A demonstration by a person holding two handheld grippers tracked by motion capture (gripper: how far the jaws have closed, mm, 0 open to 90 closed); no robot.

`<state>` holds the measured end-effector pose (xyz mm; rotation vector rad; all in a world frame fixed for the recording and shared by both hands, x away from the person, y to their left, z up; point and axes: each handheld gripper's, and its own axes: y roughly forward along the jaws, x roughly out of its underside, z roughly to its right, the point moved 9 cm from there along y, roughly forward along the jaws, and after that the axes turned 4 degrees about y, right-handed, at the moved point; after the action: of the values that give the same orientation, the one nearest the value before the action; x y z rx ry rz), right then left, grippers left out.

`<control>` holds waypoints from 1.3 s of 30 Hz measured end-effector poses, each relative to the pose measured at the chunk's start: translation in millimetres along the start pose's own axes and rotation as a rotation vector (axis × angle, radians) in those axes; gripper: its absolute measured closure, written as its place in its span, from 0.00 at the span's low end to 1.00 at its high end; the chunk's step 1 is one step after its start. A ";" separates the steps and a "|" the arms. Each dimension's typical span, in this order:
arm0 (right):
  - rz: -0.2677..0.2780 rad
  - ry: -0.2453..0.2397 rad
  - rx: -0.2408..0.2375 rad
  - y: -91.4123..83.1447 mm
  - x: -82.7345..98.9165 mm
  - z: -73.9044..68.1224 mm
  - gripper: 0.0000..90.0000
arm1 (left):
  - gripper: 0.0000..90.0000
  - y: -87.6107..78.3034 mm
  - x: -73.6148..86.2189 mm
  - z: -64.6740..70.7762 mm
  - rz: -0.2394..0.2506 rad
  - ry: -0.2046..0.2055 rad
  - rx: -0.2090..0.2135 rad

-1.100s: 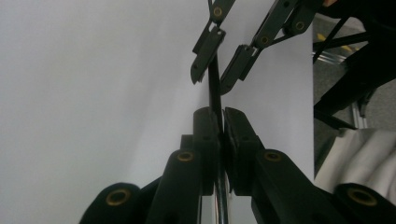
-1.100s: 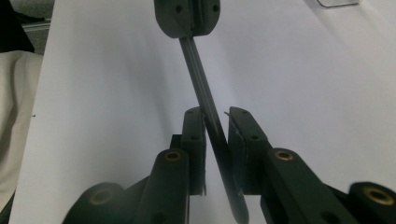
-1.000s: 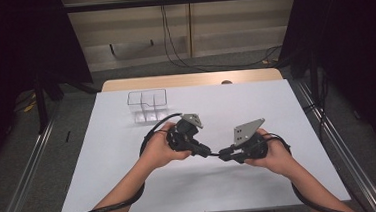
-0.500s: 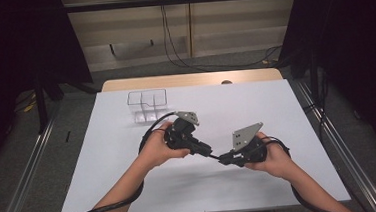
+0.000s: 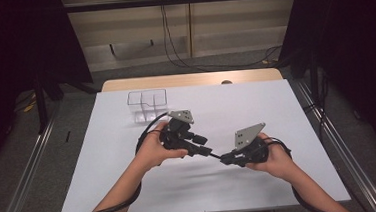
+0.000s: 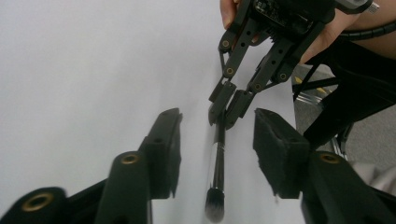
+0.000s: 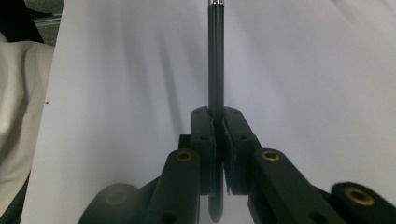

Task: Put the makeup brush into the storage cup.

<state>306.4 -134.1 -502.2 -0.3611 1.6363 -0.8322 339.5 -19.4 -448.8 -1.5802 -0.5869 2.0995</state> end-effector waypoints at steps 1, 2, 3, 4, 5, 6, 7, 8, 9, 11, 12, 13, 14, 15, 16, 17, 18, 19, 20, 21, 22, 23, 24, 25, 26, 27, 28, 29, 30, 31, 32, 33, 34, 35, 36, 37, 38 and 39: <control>0.000 0.004 0.000 -0.1 0.3 -0.2 0.94 | 0.45 0.2 -0.3 -1.0 0.016 -0.006 -0.004; 0.002 0.009 0.001 -0.3 0.6 -0.4 0.94 | 0.37 0.2 0.5 -1.6 0.023 -0.010 -0.005; 0.004 0.012 -0.001 -0.3 0.8 -0.6 0.94 | 0.34 -0.1 1.7 -1.9 0.024 -0.009 -0.005; 0.006 0.012 -0.001 -0.3 0.9 -0.5 0.94 | 0.34 -0.2 3.0 -2.7 0.030 -0.001 -0.009; 0.010 0.016 0.002 -0.4 0.9 -0.1 0.94 | 0.32 -0.2 4.9 -3.2 0.029 -0.002 -0.010; 0.015 0.021 0.000 -0.5 1.0 -0.3 0.94 | 0.27 -0.4 5.6 -3.1 0.038 -0.002 -0.009; 0.019 0.029 -0.003 -0.7 1.0 -0.7 0.94 | 0.25 -0.7 5.6 -3.3 0.048 0.000 -0.015; 0.023 0.032 -0.003 -0.6 1.0 -0.7 0.94 | 0.22 -1.3 5.3 -4.2 0.061 0.011 -0.024; 0.026 0.035 -0.004 -0.6 1.1 -0.8 0.94 | 0.19 -2.2 5.4 -4.0 0.069 0.008 -0.026; 0.035 0.042 -0.007 0.1 1.3 -1.2 0.94 | 0.16 -4.9 3.9 -5.2 0.101 0.013 -0.039; 0.035 0.044 -0.007 0.5 1.6 -1.4 0.94 | 0.15 -6.3 3.3 -5.7 0.114 0.015 -0.043; 0.039 0.048 -0.008 1.0 1.6 -1.6 0.94 | 0.13 -7.1 3.0 -6.2 0.122 0.015 -0.047; 0.042 0.051 -0.008 1.2 1.4 -1.7 0.94 | 0.11 -7.8 2.5 -6.6 0.135 0.014 -0.051; 0.048 0.053 -0.009 1.3 1.0 -1.9 0.94 | 0.10 -8.9 2.0 -7.8 0.151 0.018 -0.061; 0.056 0.057 -0.011 1.4 0.5 -2.1 0.94 | 0.10 -9.7 1.7 -8.0 0.160 0.019 -0.059; 0.060 0.062 -0.012 1.6 0.2 -2.2 0.94 | 0.09 -10.9 0.9 -9.0 0.180 0.014 -0.067; 0.065 0.068 -0.011 1.9 0.1 -2.3 0.94 | 0.09 -11.9 0.3 -9.9 0.194 0.016 -0.072; 0.068 0.070 -0.012 2.2 -0.1 -2.4 0.94 | 0.09 -12.4 0.0 -10.2 0.203 0.014 -0.075; 0.069 0.071 -0.013 2.5 -0.1 -2.6 0.94 | 0.09 -13.2 -0.5 -10.7 0.220 0.008 -0.085; 0.073 0.072 -0.012 2.8 -0.4 -2.6 0.94 | 0.09 -13.7 -0.8 -11.1 0.228 0.014 -0.086; 0.075 0.075 -0.014 3.1 -0.6 -2.8 0.94 | 0.09 -13.7 -0.9 -11.2 0.232 0.012 -0.089; 0.078 0.075 -0.014 3.2 -0.9 -2.9 0.94 | 0.09 -13.8 -1.1 -11.2 0.238 0.013 -0.092; 0.082 0.075 -0.014 3.4 -1.3 -3.0 0.94 | 0.09 -13.3 -1.0 -11.5 0.239 0.014 -0.092; 0.089 0.077 -0.014 3.6 -1.9 -3.0 0.94 | 0.08 -13.0 -0.9 -11.8 0.239 0.016 -0.098; 0.092 0.079 -0.015 3.8 -2.1 -3.1 0.94 | 0.08 -12.4 -1.0 -11.3 0.245 0.014 -0.095; 0.097 0.081 -0.018 4.1 -2.5 -3.4 0.94 | 0.08 -11.6 -0.5 -11.6 0.241 0.017 -0.097; 0.101 0.085 -0.017 4.3 -2.7 -3.4 0.94 | 0.07 -11.1 -0.8 -12.1 0.247 0.020 -0.106; 0.105 0.087 -0.019 4.4 -2.9 -3.6 0.94 | 0.07 -11.1 -1.1 -12.2 0.251 0.024 -0.109; 0.107 0.090 -0.019 4.4 -3.0 -3.6 0.94 | 0.07 -11.0 -1.4 -12.2 0.257 0.024 -0.105; 0.112 0.091 -0.016 4.2 -3.3 -3.5 0.94 | 0.07 -10.9 -1.5 -13.1 0.259 0.022 -0.111; 0.119 0.101 -0.014 3.9 -3.8 -3.5 0.94 | 0.06 -10.8 -1.8 -13.8 0.266 0.021 -0.118; 0.128 0.105 -0.013 3.3 -4.3 -3.2 0.94 | 0.06 -10.4 -2.1 -13.2 0.270 0.016 -0.107; 0.139 0.109 -0.013 2.8 -5.0 -3.0 0.94 | 0.06 -10.6 -2.0 -14.1 0.271 0.014 -0.119; 0.151 0.116 -0.012 2.2 -5.9 -2.9 0.94 | 0.06 -10.9 -2.1 -14.7 0.274 0.017 -0.124; 0.158 0.121 -0.010 1.6 -6.6 -2.8 0.94 | 0.06 -10.6 -2.7 -14.0 0.281 0.011 -0.114; 0.166 0.124 -0.011 1.3 -7.5 -2.9 0.94 | 0.06 -10.9 -2.9 -14.4 0.284 0.012 -0.119; 0.173 0.129 -0.008 1.0 -8.2 -2.9 0.94 | 0.06 -10.8 -3.0 -14.1 0.285 0.011 -0.116; 0.179 0.133 -0.006 1.0 -8.8 -2.7 0.94 | 0.06 -10.9 -3.2 -13.7 0.287 0.014 -0.112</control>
<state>306.2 -126.9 -496.4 -0.1627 1.7663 -0.7286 354.6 -11.5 -443.6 -1.8338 -0.5058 2.2931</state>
